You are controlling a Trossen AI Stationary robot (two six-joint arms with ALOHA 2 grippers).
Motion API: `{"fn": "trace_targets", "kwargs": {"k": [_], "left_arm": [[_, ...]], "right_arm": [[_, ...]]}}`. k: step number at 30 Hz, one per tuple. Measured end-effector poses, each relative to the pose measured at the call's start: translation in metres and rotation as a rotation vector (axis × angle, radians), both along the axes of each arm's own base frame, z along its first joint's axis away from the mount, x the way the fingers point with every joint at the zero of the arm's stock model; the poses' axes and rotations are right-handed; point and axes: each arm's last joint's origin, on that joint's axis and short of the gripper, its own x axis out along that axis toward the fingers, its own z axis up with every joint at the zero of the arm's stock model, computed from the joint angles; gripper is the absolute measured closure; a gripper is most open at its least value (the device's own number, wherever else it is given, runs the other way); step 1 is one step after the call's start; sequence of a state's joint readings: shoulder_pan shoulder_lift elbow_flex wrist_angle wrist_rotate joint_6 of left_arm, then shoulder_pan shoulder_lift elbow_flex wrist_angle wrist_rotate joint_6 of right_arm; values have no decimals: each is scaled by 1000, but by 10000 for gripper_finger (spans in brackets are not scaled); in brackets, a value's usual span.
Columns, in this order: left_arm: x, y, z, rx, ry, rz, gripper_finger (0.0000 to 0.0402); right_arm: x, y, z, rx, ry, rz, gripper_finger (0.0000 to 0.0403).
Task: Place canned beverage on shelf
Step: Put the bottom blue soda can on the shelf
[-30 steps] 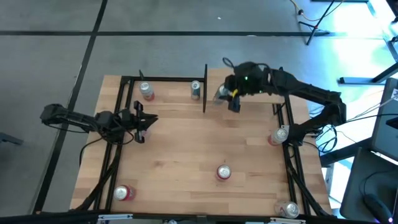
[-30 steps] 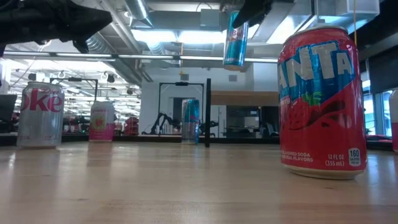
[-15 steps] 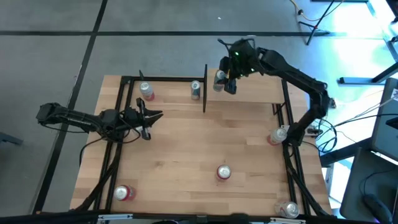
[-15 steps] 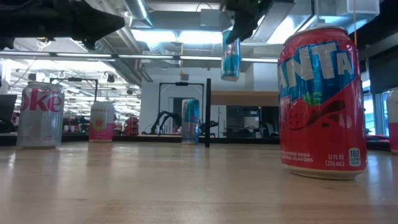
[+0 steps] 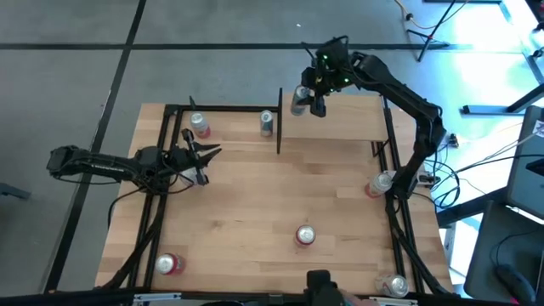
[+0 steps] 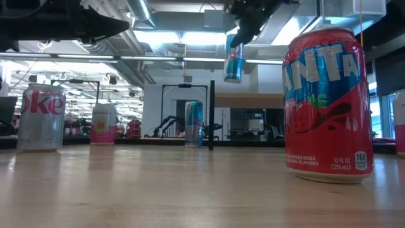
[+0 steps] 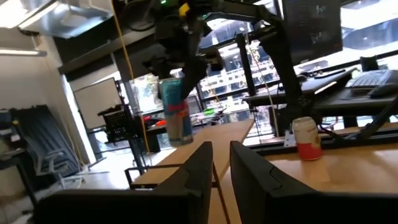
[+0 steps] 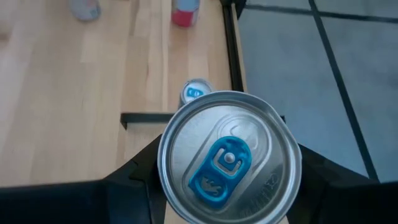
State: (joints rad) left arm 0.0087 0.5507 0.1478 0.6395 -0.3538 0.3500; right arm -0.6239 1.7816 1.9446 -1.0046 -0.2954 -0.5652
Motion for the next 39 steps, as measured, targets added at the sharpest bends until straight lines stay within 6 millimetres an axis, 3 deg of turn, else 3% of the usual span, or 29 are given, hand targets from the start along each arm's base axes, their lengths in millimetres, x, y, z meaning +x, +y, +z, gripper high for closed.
{"fn": "trace_targets", "kwargs": {"k": [7, 15, 33, 39], "left_arm": [[0, 1, 1, 22, -4, -59, 353], [0, 1, 1, 17, -6, -57, 353], [1, 2, 0, 12, 0, -58, 353], [0, 2, 0, 14, 0, -57, 353]], "right_arm": [[6, 1, -5, 35, -24, 32, 194], [10, -3, -38, 78, 60, 3, 194], [13, -4, -39, 81, 24, 6, 194], [14, -5, -51, 97, 47, 5, 194]]}}
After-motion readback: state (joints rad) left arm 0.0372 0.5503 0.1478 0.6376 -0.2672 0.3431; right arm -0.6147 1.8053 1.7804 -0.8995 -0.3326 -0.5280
